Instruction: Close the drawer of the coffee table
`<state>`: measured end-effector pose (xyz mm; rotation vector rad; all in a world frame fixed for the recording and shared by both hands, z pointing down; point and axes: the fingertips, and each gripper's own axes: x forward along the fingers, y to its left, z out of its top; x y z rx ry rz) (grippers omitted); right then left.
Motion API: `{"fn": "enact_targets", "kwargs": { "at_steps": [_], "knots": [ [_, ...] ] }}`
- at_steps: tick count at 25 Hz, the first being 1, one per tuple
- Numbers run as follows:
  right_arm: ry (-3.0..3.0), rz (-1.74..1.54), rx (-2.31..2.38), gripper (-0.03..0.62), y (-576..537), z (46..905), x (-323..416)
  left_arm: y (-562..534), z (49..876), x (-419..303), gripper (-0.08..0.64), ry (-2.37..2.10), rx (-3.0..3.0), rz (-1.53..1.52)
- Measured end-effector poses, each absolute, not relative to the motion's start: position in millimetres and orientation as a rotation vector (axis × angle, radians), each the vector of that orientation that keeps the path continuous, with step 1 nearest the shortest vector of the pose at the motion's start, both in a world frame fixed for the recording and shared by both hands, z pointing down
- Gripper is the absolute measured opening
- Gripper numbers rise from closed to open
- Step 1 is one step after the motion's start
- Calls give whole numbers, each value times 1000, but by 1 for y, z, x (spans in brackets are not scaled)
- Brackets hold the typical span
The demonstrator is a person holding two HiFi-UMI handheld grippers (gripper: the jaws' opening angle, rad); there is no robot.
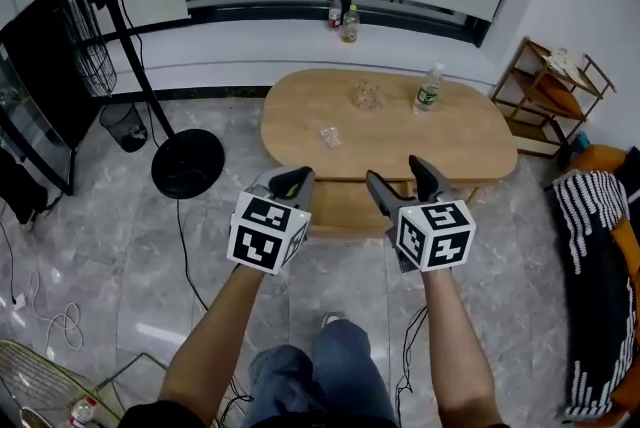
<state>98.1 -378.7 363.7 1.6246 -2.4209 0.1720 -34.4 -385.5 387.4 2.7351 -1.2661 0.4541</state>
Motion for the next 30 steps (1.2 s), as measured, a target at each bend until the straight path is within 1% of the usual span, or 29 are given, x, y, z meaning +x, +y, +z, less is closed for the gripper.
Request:
{"fn": "enact_targets", "kwargs": {
  "at_steps": [7, 15, 22, 30],
  "knots": [
    [-2446, 152, 1647, 336, -407, 452, 105, -409, 485, -23, 9, -1260, 2767, 438],
    [-2455, 109, 1672, 339, -409, 536, 106, -407, 584, -18, 9, -1250, 2792, 472],
    [-2459, 132, 1689, 341, -394, 582, 100, -399, 617, -21, 9, -1251, 2808, 450],
    [-2434, 208, 1715, 345, -374, 628, 99, -385, 635, -19, 9, -1230, 2814, 467]
  ]
}}
